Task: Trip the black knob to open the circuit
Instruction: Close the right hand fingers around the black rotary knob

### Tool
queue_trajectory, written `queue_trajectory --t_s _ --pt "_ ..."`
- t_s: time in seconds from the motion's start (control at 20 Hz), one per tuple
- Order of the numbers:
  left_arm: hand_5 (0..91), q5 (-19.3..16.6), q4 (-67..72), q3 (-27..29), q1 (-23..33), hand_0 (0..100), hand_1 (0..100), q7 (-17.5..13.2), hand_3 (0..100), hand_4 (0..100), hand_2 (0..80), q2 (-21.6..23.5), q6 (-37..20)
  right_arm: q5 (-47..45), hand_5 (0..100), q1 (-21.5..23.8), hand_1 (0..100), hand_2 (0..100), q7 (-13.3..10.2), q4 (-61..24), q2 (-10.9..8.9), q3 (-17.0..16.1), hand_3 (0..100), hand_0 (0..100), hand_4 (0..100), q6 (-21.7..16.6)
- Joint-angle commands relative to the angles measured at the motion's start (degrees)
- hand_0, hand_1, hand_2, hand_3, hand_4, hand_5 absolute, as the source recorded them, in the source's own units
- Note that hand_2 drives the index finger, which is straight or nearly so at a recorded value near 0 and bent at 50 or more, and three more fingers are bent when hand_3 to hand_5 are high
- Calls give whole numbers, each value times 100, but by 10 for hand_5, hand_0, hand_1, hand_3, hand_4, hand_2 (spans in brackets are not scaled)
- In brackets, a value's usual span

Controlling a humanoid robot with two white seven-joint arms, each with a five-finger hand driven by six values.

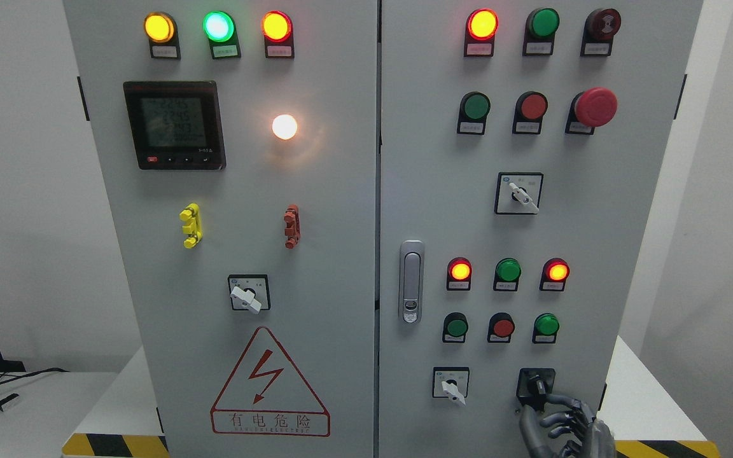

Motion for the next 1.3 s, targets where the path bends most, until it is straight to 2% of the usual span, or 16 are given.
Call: queue_trajectory --t_s 0.0,1.25 --pt "0 -176 7 0 0 120 389 -1 0 0 0 -5 3 19 955 -30 757 446 -2 14 29 72 708 330 774 4" --pt "0 -176 -2 0 0 120 389 -1 0 0 0 4 3 45 957 -74 749 489 -2 23 55 63 731 319 787 13"
